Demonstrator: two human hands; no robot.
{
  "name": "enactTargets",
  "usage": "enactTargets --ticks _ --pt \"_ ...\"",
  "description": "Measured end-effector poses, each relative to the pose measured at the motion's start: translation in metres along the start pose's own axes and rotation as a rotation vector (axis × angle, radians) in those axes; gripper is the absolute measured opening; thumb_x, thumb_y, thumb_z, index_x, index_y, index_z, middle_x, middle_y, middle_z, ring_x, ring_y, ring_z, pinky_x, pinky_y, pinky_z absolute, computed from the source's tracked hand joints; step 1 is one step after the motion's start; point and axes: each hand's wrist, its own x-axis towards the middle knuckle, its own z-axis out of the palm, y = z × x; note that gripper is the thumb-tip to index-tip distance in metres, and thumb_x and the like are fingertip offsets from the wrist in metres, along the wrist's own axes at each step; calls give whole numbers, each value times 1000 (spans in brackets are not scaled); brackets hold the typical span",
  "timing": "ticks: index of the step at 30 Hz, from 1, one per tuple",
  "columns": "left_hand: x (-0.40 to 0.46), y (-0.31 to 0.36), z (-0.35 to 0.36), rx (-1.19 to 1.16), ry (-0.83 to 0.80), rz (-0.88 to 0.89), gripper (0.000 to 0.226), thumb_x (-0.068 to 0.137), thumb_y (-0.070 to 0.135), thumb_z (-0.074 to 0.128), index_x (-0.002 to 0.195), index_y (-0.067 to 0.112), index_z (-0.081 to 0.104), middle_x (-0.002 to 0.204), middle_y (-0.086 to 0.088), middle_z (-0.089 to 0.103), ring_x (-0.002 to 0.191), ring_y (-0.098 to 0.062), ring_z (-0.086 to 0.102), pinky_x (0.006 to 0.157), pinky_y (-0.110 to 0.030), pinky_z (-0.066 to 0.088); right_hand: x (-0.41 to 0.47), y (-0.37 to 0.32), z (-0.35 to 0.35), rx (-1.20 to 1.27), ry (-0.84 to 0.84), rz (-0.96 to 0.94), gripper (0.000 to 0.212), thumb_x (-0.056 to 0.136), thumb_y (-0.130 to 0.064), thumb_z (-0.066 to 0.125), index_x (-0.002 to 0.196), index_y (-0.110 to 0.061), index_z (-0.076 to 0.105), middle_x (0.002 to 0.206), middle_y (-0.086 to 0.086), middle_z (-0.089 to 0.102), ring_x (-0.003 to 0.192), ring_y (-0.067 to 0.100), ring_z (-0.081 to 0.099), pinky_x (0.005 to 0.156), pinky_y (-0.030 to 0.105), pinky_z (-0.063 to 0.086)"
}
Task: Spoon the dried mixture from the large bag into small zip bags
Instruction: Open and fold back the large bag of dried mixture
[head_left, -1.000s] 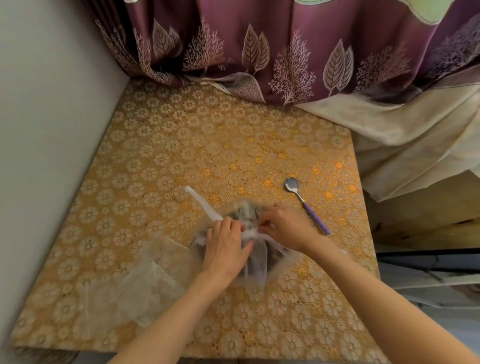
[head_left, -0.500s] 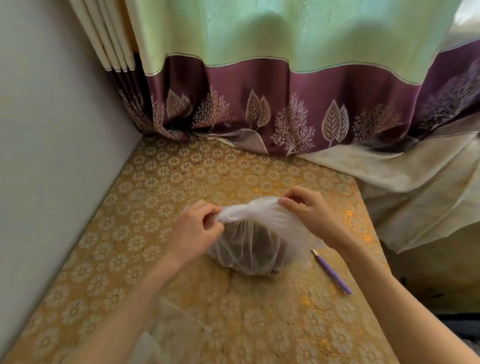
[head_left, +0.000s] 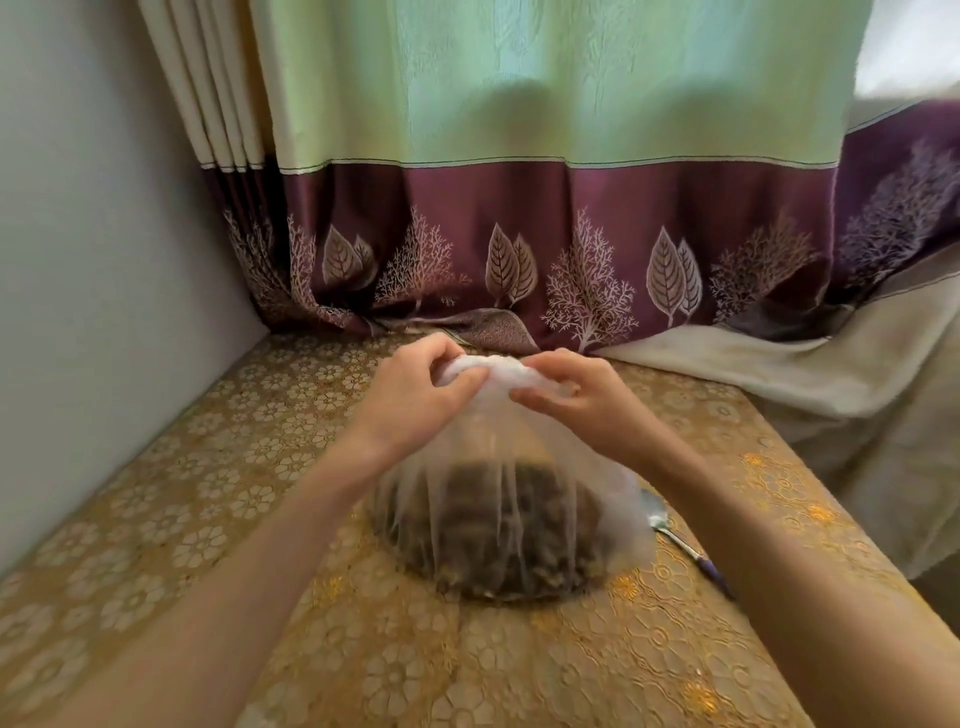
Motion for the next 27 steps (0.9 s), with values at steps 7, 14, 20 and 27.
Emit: enactTargets --ticks 7,14,20,27 --pt "-25 4 -28 -134 248 -146 32 90 32 55 71 7 55 61 1 50 56 -11 41 51 -20 34 -35 -26 -20 555 333 296 16 90 -16 60 83 -15 73 78 4 70 69 15 62 62 24 53" --pt "-53 9 -78 -368 303 -309 30 90 24 55 64 10 58 47 1 50 45 -13 44 47 -24 39 -64 -51 -34 588 429 302 18 93 -19 57 81 -9 68 62 -2 63 49 5 52 45 16 41" --pt "-79 30 -108 -552 284 -423 20 88 15 52 72 9 62 56 -2 68 46 -12 63 47 -25 48 -73 -63 -28 421 540 402 22 91 -21 60 86 0 63 75 9 52 66 19 45 59 28 36" --pt "-114 32 -115 -306 -1 -459 29 85 37 62 77 9 62 62 -2 53 54 -13 51 49 -21 46 -99 -115 16 -319 746 -341 11 86 -9 63 96 -8 64 90 0 55 82 19 54 78 27 45"
